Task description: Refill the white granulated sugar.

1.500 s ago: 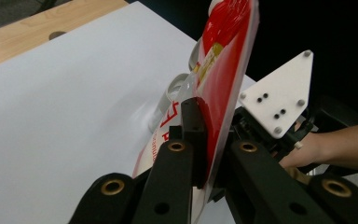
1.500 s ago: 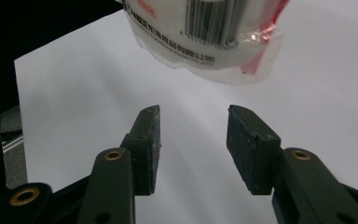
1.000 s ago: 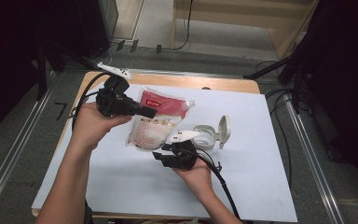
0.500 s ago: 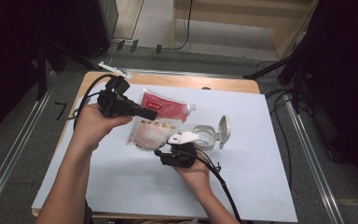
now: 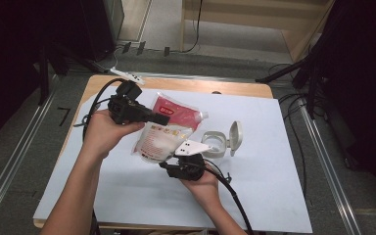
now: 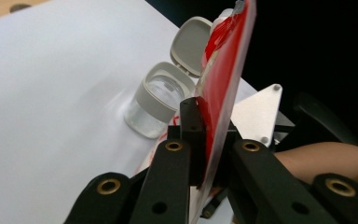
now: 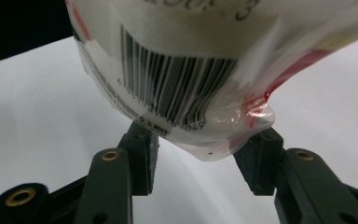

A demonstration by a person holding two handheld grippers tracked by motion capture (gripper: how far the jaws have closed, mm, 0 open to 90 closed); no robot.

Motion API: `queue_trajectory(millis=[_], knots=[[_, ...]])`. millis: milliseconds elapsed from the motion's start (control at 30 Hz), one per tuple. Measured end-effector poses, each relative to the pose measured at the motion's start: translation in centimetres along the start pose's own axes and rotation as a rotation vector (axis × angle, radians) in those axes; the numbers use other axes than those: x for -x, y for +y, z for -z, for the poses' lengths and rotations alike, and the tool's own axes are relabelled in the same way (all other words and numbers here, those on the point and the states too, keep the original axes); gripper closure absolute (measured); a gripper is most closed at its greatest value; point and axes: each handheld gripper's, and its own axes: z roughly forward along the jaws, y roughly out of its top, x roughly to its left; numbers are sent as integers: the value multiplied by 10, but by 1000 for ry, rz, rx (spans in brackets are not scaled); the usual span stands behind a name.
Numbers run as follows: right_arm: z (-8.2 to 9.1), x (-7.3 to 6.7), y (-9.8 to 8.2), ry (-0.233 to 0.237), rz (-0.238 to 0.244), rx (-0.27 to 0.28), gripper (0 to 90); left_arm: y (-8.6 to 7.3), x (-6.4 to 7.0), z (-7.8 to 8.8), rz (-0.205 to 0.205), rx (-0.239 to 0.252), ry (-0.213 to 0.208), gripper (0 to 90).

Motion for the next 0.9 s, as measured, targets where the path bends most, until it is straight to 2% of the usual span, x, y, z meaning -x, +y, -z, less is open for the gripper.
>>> queue_trajectory(millis=[67,133,200,233,267,333,467,500,533,600,667,700,733,800,833,900], knots=[[2,-1,-1,24,-17,-6,567,-1,-2,-6,-21,-32,16,857],[5,-4,-1,31,-22,-3,578,-3,-4,-14,-71,-69,50,825],[7,-4,-2,41,-40,1,579,-4,-6,-21,-75,-97,13,809],[9,-4,-3,44,-47,4,579,-4,-5,-23,-96,-109,13,799],[10,-4,-3,54,-50,6,581,-4,-3,-25,-121,-106,16,801],[11,-5,-3,60,-57,0,587,-4,-1,-27,-135,-110,9,808],[14,-5,-2,82,-76,4,587,-5,-1,-29,-173,-81,9,819],[14,-5,-1,93,-87,4,587,-5,-2,-29,-170,-76,0,821],[14,-6,-1,103,-90,4,589,-6,-3,-30,-142,-74,-3,820],[14,-7,-1,111,-96,0,590,-8,-4,-32,-182,-77,-15,808],[13,-9,0,118,-95,5,589,-8,-6,-35,-113,-94,-29,796],[12,-10,1,127,-101,4,586,-8,-8,-36,-104,-96,-28,809],[12,-11,2,128,-100,5,579,-7,-10,-36,-62,-97,-33,820],[11,-12,2,115,-90,5,568,-7,-12,-35,-38,-102,-49,862],[11,-13,2,111,-87,7,563,-7,-13,-35,-2,-94,-71,879],[10,-12,2,106,-84,10,558,-7,-13,-35,20,-91,-82,900]])
